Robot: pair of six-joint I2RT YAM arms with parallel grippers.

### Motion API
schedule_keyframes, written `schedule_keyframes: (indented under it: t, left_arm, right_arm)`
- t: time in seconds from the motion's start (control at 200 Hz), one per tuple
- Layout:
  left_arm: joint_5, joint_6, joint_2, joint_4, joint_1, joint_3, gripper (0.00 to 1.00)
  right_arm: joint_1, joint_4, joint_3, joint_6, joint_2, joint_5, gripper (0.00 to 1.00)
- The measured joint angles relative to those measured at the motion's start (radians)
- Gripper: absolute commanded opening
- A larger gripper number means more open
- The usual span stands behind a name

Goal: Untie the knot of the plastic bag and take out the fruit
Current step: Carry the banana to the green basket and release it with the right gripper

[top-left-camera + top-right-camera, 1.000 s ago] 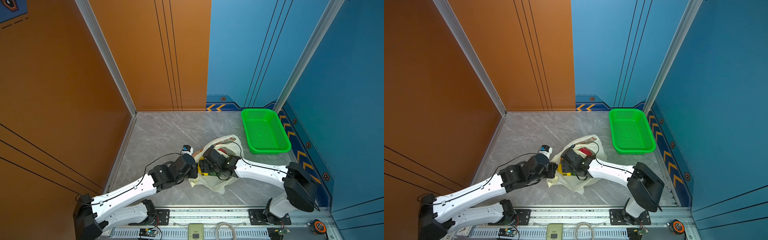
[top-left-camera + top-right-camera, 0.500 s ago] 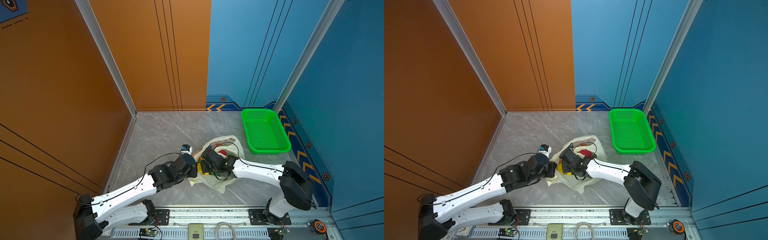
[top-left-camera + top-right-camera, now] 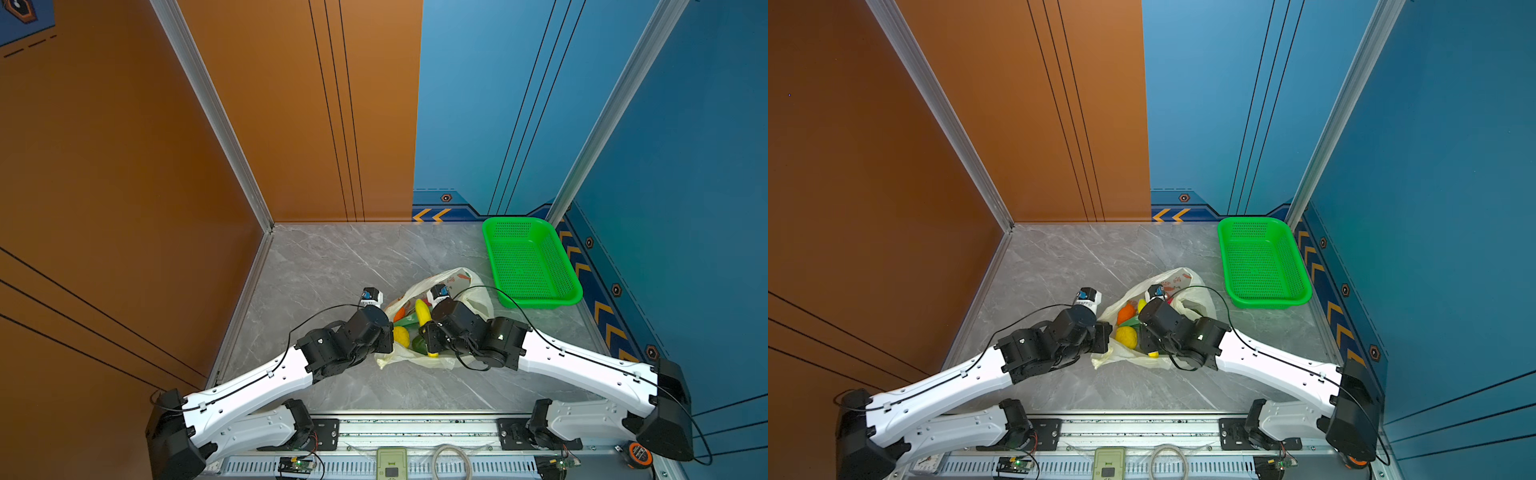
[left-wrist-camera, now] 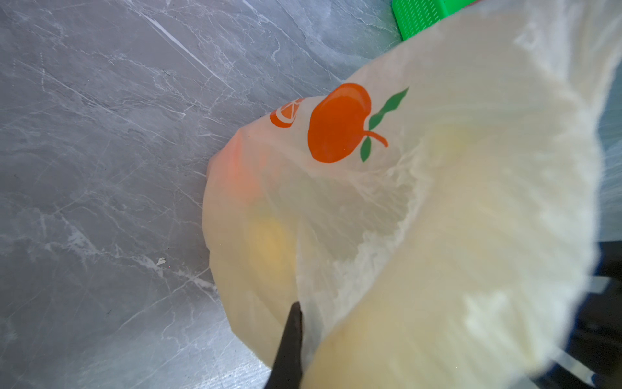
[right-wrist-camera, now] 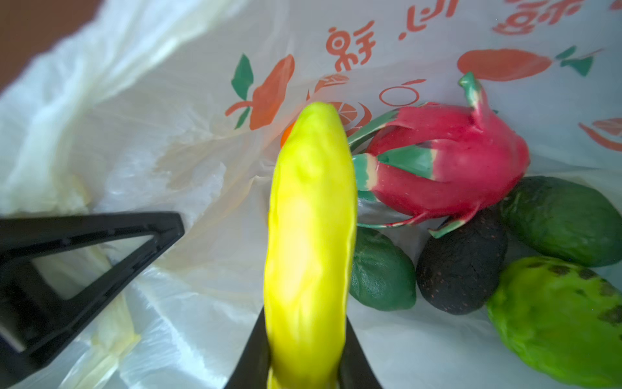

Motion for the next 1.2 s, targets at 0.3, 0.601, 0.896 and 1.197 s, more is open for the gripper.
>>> schedule_keyframes:
  t: [0.3, 0.601, 0.896, 1.197]
  left_arm:
    - [-0.001, 0.012, 0.004, 0.0, 0.0, 0.027, 0.0]
    - [-0.008, 0.016, 0.008, -0.006, -0.006, 0.054, 0.0]
    - [-0.037, 0.016, 0.018, -0.01, -0.032, 0.058, 0.0]
    - [-0.057, 0.015, 0.019, -0.012, -0.056, 0.07, 0.0]
  right_arm:
    - [-0.015, -0.117, 0.164, -0.009, -0.084, 0.016, 0.03]
    - [-0.166, -0.185, 0.382, -0.077, -0.087, -0.055, 0.03]
    - [-0.438, -0.229, 0.52, -0.167, -0.091, -0.166, 0.03]
    - [-0.867, -0.242, 0.53, -0.289, -0.046, -0.268, 0.01]
